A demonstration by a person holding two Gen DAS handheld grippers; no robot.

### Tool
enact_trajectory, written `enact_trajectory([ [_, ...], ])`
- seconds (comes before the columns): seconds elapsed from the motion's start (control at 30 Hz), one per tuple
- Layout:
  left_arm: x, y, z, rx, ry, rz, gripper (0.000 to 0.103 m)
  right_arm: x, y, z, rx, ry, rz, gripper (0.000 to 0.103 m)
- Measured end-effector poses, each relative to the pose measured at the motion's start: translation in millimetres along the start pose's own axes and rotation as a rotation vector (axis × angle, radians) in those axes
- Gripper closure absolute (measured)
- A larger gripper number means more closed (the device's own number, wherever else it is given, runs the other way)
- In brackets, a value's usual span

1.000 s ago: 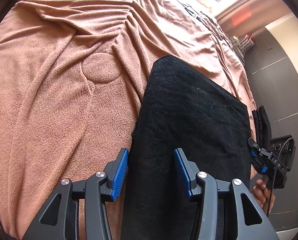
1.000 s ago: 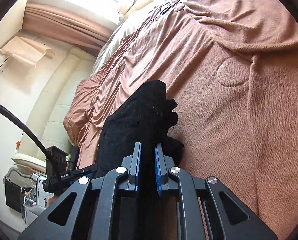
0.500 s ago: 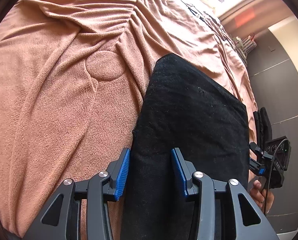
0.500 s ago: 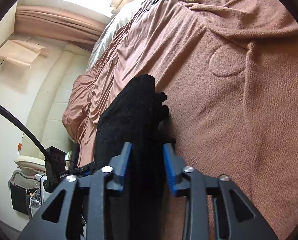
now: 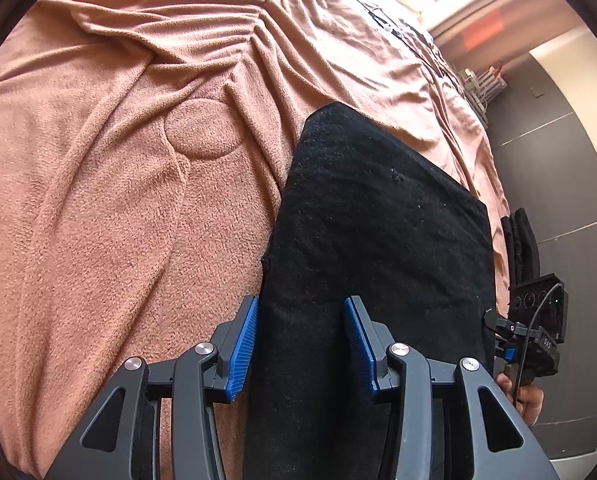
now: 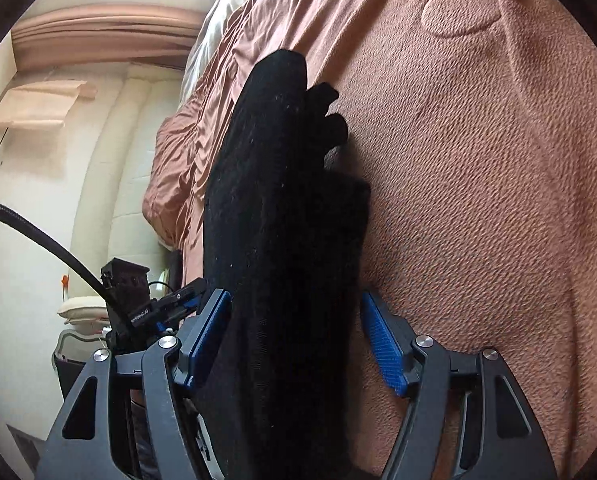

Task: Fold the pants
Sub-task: 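Grasp the folded black pants edge with the right gripper while the left gripper grasps its edge, then lift the folded black pants off the bed with both grippers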

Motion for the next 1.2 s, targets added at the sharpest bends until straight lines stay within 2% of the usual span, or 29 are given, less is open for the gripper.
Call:
enact_trajectory([
  [0.13, -3, 1, -1, -0.001, -0.020, 0.006, 0.053, -7, 14, 1, -0.016, 0.042, -0.001, 0.038],
  [0.37, -13, 4, -2, 0.016, -0.070, 0.016, 0.050, -16, 29, -3, 0.013, 0.066, 0.005, 0.057],
  [0.57, 2, 2, -11, -0.027, -0.077, -0.021, 0.065, -7, 27, 4, 0.064, 0.079, -0.035, 0.072],
  [0.73, 14, -1, -21, -0.057, -0.089, -0.050, 0.072, -3, 20, 18, 0.127, 0.059, -0.063, 0.076],
  [0.97, 34, -6, -37, -0.076, -0.132, -0.100, 0.075, 10, 4, 37, 0.201, 0.051, -0.115, 0.077],
  [1.2, 58, -16, -65, -0.118, -0.173, -0.144, 0.077, 39, -21, 48, 0.267, 0.045, -0.192, 0.078],
])
Point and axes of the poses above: each gripper's, at about its wrist camera, not at the fingertips, and x roughly against the way its jaws point, z to its left, y to its top, the point moved 6 cm from there along -x, roughly the way its jaws point, and after that the axes turned 2 degrees about -x, right-handed, at the moved point
